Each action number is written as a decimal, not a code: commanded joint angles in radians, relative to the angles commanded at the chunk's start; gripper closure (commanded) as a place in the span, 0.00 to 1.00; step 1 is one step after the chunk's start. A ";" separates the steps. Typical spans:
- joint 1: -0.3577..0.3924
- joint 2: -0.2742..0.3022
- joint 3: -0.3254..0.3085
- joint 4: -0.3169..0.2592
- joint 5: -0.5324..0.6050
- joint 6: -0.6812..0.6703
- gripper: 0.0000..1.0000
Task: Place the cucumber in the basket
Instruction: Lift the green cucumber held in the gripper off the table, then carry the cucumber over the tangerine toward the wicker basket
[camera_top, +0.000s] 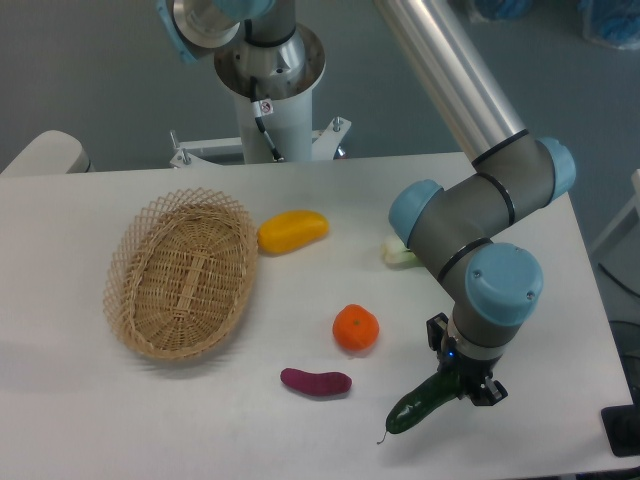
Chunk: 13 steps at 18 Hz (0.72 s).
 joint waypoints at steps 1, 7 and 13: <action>0.000 0.000 0.000 -0.002 0.000 0.000 0.94; -0.017 0.037 -0.012 -0.078 -0.003 -0.018 0.94; -0.070 0.153 -0.145 -0.104 -0.008 -0.051 0.94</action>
